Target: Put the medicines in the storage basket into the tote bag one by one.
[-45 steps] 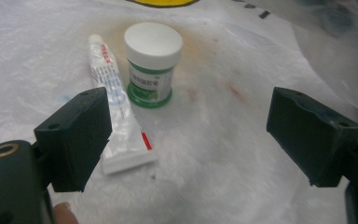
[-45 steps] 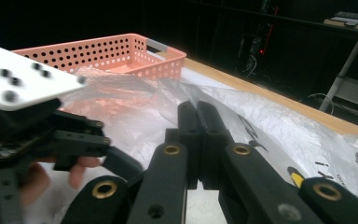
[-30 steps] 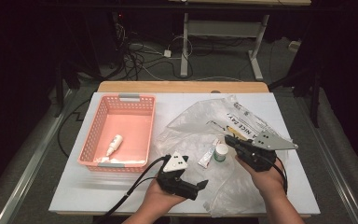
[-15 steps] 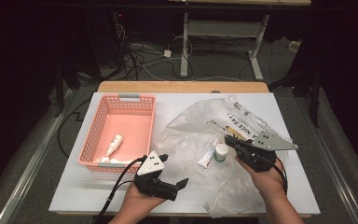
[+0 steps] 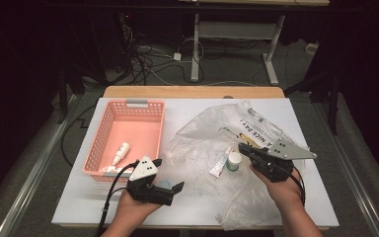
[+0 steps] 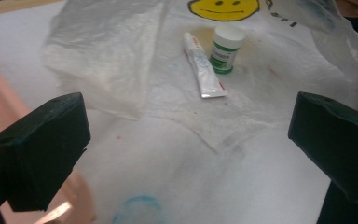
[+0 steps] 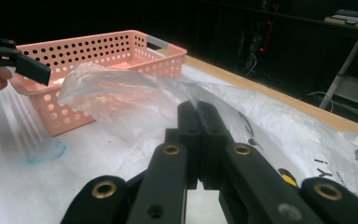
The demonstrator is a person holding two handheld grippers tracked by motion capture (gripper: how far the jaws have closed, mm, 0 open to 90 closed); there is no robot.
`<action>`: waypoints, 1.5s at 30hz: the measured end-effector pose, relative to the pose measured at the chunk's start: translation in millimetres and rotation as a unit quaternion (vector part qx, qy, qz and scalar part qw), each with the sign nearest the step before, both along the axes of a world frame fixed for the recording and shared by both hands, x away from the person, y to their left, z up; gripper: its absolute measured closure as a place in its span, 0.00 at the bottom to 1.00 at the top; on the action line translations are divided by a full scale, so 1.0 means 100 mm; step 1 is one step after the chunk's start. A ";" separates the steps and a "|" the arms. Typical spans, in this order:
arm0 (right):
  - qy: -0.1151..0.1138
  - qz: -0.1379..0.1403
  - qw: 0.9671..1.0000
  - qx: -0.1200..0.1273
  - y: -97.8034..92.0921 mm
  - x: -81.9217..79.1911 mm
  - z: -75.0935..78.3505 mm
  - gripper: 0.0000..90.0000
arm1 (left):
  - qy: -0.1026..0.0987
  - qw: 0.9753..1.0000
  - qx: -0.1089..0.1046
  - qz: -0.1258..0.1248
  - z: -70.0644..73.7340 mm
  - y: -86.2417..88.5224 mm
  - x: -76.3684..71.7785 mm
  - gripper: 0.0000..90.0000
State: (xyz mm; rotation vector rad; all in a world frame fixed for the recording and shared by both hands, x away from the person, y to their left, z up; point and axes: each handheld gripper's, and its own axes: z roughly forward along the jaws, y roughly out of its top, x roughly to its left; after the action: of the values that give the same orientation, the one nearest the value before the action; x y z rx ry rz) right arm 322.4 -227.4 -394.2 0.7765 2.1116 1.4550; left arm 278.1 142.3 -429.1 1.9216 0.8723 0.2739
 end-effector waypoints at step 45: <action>0.004 0.001 1.000 -0.003 0.00 0.01 -0.03 1.00 | 0.027 0.985 0.020 0.172 -0.04 1.30 0.27 0.00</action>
State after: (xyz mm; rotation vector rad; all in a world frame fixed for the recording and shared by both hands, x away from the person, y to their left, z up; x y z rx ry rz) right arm 323.4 -227.3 -396.9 0.7786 2.1218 1.4480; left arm 305.3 272.3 -433.3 1.8148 1.2446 0.4480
